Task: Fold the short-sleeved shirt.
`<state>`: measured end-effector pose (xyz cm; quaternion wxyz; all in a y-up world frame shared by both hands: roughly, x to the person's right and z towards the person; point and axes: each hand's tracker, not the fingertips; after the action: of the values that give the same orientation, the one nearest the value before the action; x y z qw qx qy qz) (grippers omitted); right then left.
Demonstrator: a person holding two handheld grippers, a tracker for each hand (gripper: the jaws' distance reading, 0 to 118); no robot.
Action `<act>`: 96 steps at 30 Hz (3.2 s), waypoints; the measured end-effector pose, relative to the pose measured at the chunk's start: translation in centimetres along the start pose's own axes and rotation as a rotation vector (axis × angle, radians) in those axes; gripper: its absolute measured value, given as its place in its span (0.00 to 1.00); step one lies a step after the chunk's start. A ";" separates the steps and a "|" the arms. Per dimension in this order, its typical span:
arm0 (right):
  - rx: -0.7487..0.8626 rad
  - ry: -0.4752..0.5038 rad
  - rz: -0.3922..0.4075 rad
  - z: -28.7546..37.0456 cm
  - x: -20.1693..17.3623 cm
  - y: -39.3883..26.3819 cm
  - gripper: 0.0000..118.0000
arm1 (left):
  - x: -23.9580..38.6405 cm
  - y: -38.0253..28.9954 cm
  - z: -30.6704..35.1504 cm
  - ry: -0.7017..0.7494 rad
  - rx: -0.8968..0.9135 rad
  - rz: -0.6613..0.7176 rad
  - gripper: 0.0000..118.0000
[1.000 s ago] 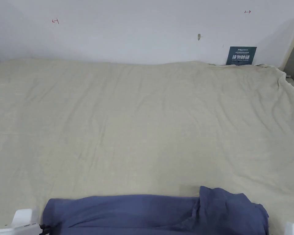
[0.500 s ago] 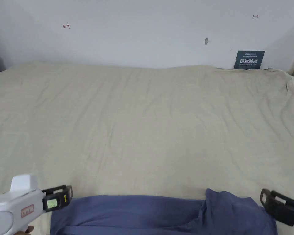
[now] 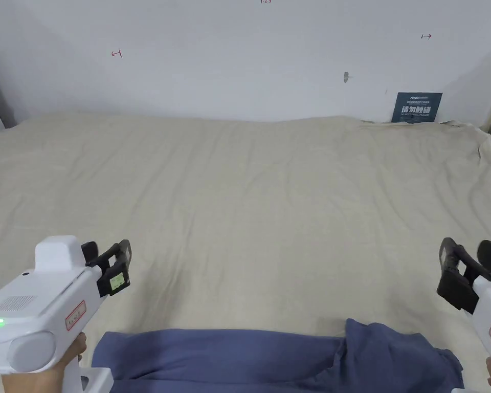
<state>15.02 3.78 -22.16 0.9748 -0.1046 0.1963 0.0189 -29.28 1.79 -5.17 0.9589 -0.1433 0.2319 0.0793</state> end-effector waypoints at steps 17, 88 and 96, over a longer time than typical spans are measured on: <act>-0.003 0.046 0.014 -0.6 0.5 0.3 0.00 | -3.2 -0.9 -3.2 -0.163 -0.328 0.146 0.00; -0.095 0.045 0.020 -3.0 0.2 -0.7 0.00 | -13.9 -3.3 -8.5 0.022 -0.856 0.228 0.03; -0.088 0.044 0.013 -2.1 0.9 -0.8 0.00 | -4.4 -2.3 -9.9 -0.203 -0.884 0.157 0.03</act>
<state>15.12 2.58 -24.19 0.9645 -0.1465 0.2174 0.0316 -36.80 -3.87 -10.96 0.8146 -0.5123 0.0907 0.2565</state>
